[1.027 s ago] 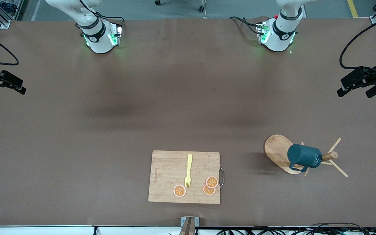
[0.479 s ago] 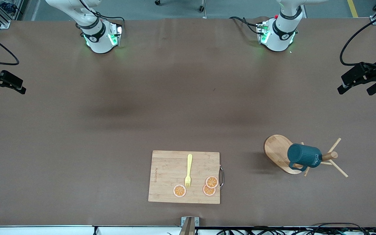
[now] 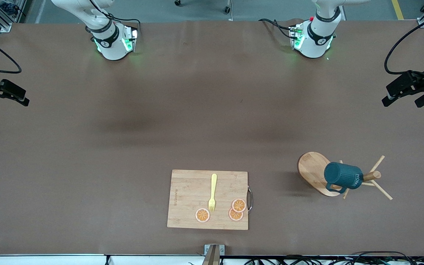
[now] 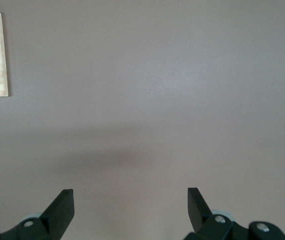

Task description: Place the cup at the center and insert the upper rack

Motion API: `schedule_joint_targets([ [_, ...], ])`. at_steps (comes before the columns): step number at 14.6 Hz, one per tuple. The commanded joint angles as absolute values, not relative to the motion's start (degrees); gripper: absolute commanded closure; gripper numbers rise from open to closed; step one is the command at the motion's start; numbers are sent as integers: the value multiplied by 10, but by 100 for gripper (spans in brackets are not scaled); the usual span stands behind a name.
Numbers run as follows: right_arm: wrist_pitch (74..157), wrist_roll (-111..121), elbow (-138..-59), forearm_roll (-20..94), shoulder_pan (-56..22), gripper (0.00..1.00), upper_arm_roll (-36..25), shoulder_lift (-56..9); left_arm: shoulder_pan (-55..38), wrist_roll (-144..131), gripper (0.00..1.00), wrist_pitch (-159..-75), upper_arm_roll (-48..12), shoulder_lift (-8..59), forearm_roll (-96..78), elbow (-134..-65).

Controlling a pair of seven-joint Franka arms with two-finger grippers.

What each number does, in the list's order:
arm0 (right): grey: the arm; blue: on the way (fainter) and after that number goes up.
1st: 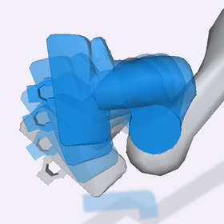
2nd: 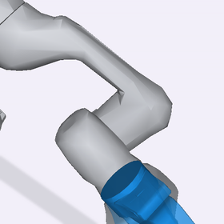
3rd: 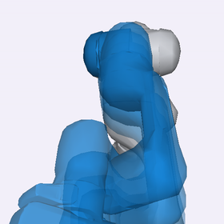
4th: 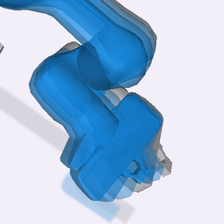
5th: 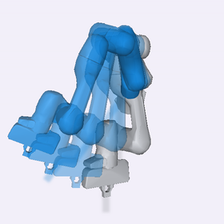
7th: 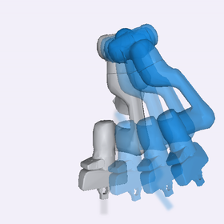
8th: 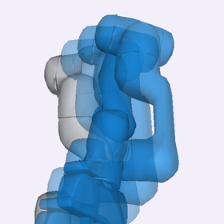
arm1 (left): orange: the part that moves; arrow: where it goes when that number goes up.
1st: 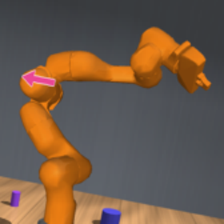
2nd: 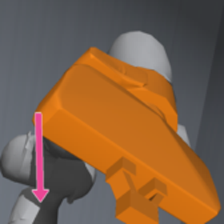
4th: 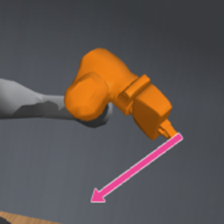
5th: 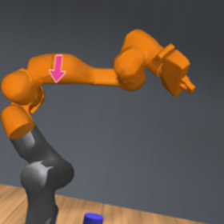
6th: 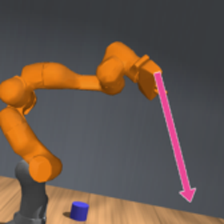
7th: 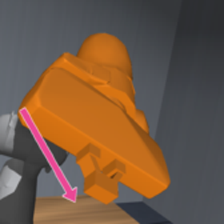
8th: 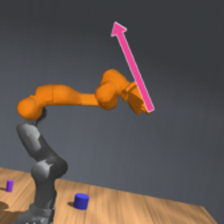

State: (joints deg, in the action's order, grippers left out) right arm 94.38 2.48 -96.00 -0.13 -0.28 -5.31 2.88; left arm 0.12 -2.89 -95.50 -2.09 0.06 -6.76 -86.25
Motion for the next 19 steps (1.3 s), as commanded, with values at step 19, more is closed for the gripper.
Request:
schedule_joint_targets([
  [19, 942, 21, -976, -11, -4, 0, -57, 47, -4, 10, 0, -941, -22, -4, -27, -874],
])
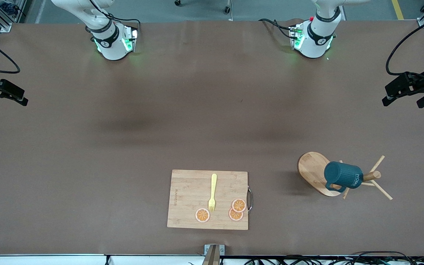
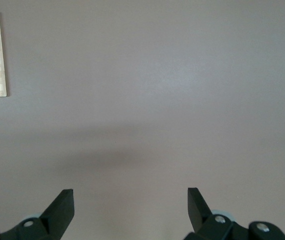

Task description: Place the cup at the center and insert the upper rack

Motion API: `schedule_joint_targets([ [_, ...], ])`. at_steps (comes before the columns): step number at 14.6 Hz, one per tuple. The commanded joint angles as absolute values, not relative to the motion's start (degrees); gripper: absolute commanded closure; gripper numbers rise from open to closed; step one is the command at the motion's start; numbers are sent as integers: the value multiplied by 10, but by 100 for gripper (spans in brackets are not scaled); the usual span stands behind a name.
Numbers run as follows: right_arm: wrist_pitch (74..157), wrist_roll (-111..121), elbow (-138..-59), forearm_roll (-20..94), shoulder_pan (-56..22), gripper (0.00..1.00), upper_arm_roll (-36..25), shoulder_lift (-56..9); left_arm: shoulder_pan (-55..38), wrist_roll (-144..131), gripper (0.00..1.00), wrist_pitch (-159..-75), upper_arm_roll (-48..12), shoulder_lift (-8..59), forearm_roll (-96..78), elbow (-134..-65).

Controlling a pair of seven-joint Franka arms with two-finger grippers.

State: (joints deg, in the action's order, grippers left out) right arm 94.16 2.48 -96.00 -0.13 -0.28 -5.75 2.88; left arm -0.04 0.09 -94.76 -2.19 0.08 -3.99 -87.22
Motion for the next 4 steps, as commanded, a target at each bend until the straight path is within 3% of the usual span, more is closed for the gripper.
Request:
schedule_joint_targets([
  [1, 942, 20, -976, -11, -4, 0, -57, 47, -4, 10, 0, -941, -22, -4, -27, -874],
  [4, 943, 21, -976, -11, -5, 0, -56, 47, -4, 10, 0, -941, -22, -4, -27, -874],
])
